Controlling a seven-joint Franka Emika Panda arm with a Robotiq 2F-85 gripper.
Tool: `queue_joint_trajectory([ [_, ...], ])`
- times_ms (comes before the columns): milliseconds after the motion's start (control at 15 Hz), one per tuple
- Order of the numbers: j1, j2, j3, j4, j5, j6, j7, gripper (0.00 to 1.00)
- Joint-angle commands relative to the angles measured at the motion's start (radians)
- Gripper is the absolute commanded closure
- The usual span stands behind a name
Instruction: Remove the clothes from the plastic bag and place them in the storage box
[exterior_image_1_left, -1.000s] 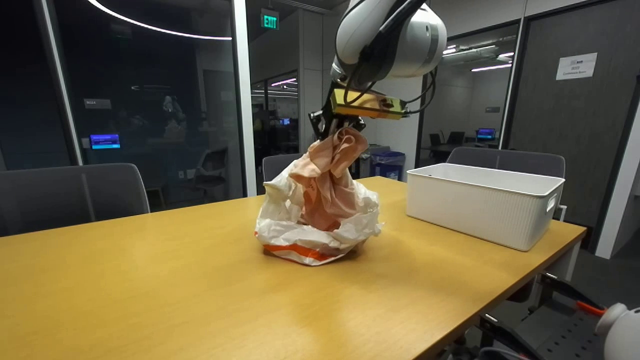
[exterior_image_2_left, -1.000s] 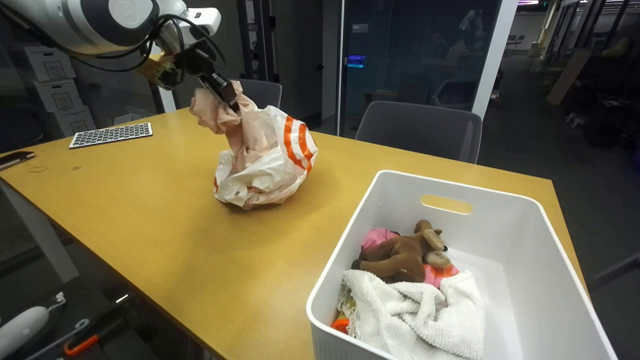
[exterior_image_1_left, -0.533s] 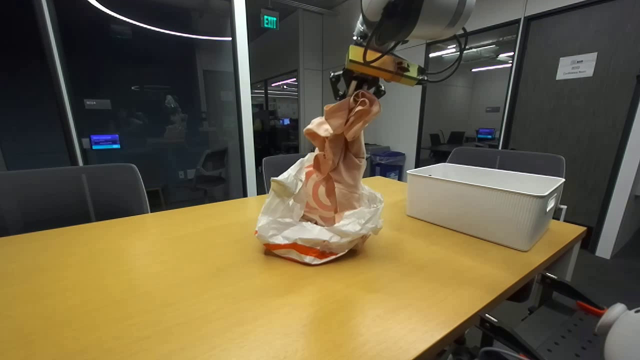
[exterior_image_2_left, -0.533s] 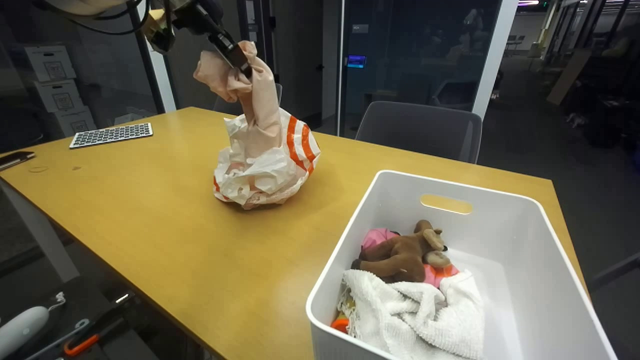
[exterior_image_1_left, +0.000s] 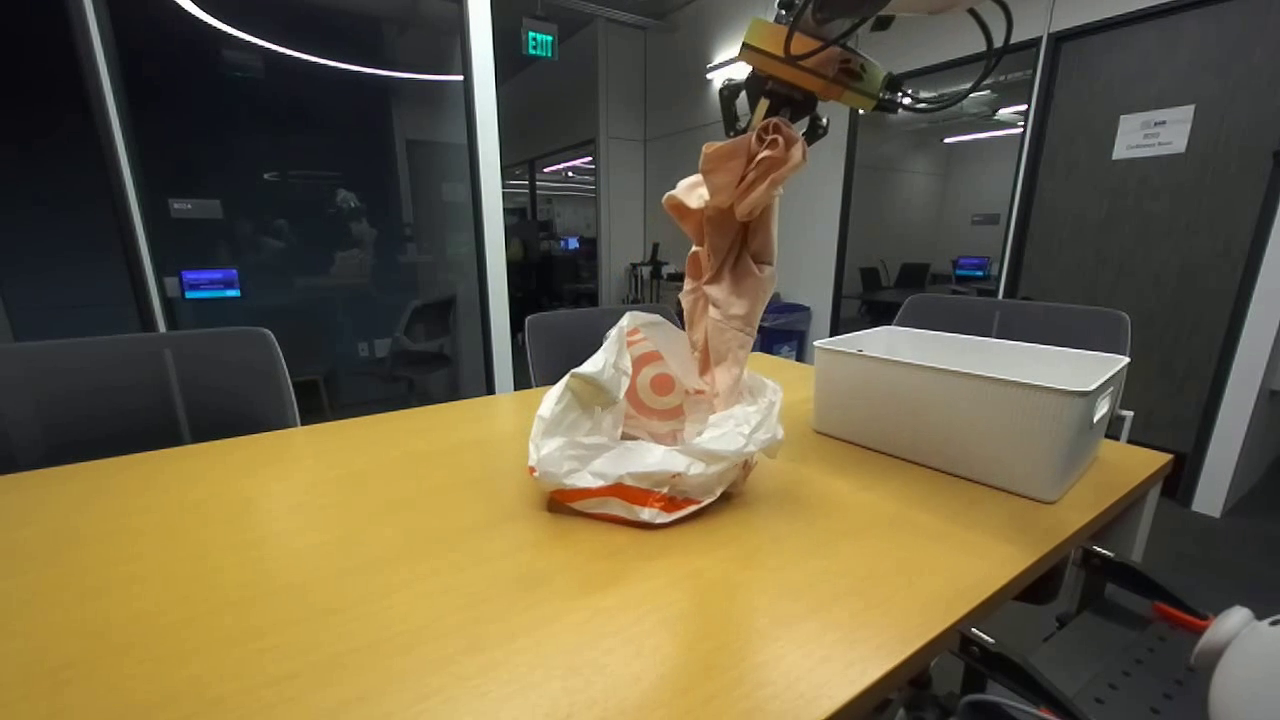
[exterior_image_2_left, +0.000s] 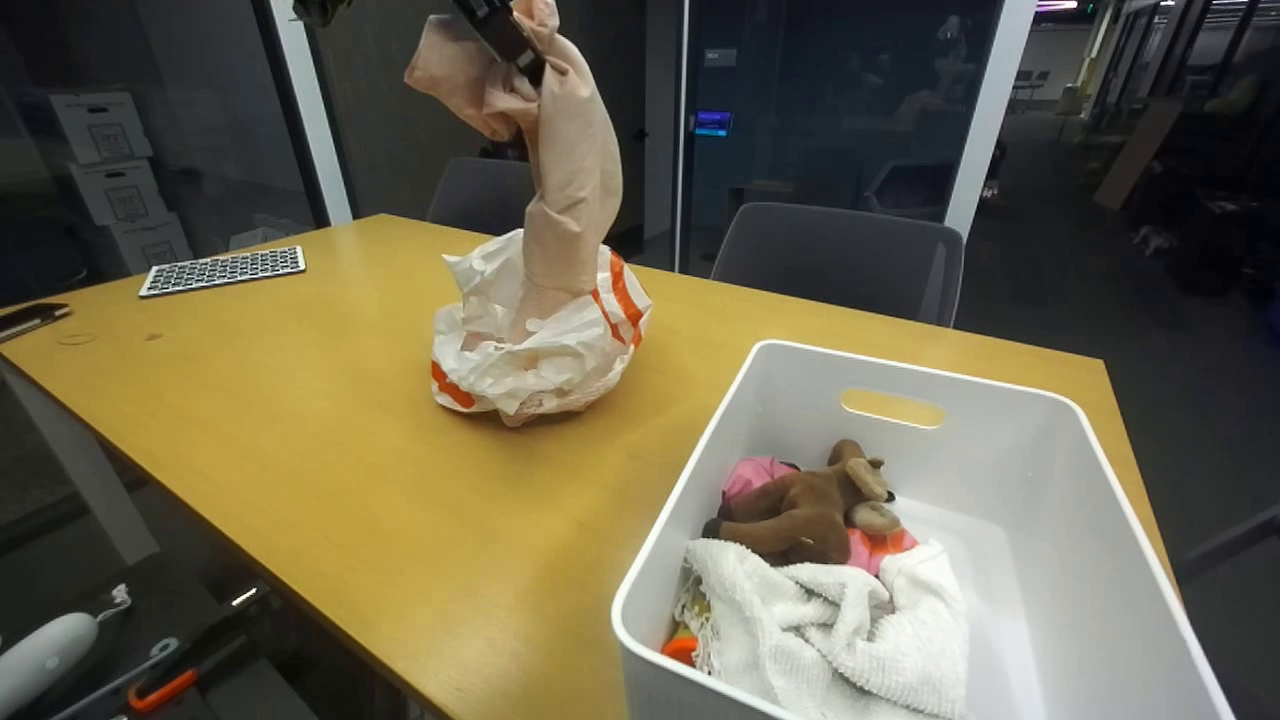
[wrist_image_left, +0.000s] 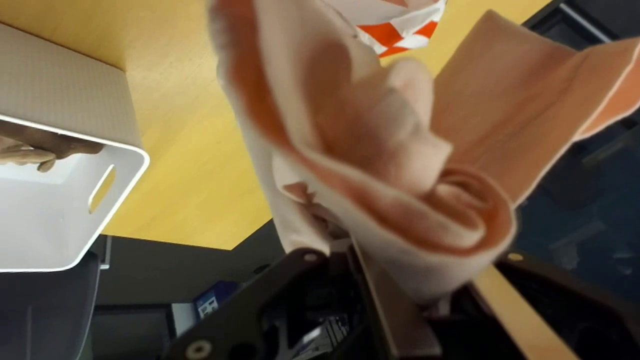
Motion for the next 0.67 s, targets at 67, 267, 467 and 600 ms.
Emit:
queue_joint_trajectory([
  [67, -0.039, -0.072, -0.051, -0.031, -0.179, 0.054, 0.259, 0.95],
  [267, -0.125, -0.107, -0.034, -0.030, -0.304, 0.061, 0.415, 0.95],
  [467, -0.239, -0.142, 0.011, -0.021, -0.419, 0.056, 0.551, 0.95],
  [600, -0.341, -0.169, 0.070, -0.016, -0.494, 0.056, 0.638, 0.95],
])
